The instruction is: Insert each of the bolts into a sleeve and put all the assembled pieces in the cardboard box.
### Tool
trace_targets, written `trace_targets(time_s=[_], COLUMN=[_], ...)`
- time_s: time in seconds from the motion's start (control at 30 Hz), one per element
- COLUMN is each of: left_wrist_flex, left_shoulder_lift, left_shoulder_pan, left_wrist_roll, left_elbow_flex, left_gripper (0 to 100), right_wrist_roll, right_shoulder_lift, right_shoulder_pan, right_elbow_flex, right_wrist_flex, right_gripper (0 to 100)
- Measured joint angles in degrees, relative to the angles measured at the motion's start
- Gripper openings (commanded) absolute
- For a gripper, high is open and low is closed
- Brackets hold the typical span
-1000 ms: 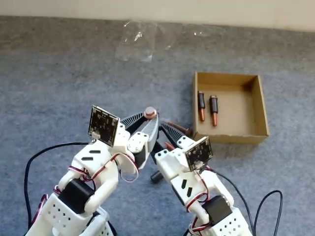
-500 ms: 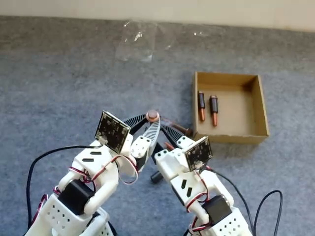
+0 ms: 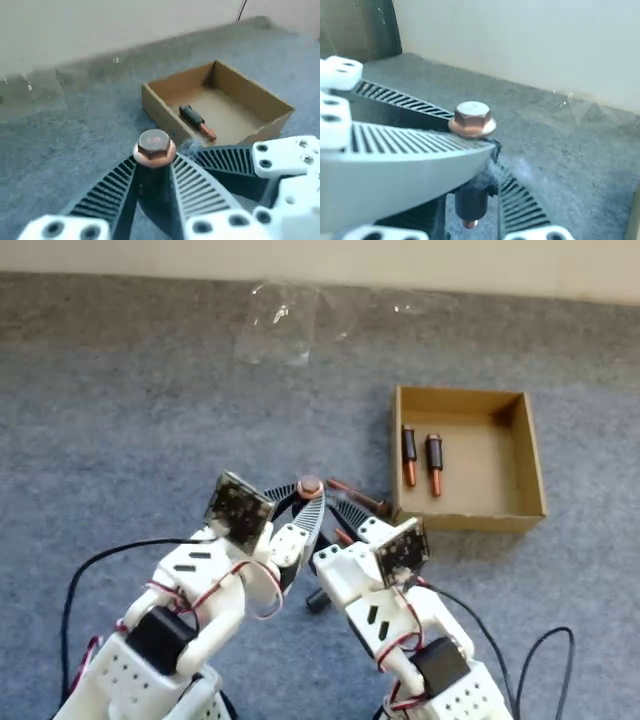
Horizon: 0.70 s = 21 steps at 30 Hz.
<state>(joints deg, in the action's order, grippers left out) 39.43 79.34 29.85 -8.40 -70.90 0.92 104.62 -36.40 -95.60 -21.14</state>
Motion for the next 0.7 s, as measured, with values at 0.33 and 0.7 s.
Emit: trace_targets(time_s=[0.33, 0.7], left_wrist_flex=[0.4, 1.1], left_shoulder_lift=[0.4, 0.3], left_shoulder_pan=[0.0, -0.8], left_wrist_roll=[0.0, -0.1], left_elbow_flex=[-0.1, -0.5], left_gripper=[4, 31], right_wrist_roll=[0.0, 0.0], right_shoulder_lift=[0.1, 0.0], right_shoulder_pan=[-0.1, 0.3], right_elbow_flex=[0.0, 0.0], right_wrist_flex=[0.0, 0.0], right_gripper=[0.4, 0.4])
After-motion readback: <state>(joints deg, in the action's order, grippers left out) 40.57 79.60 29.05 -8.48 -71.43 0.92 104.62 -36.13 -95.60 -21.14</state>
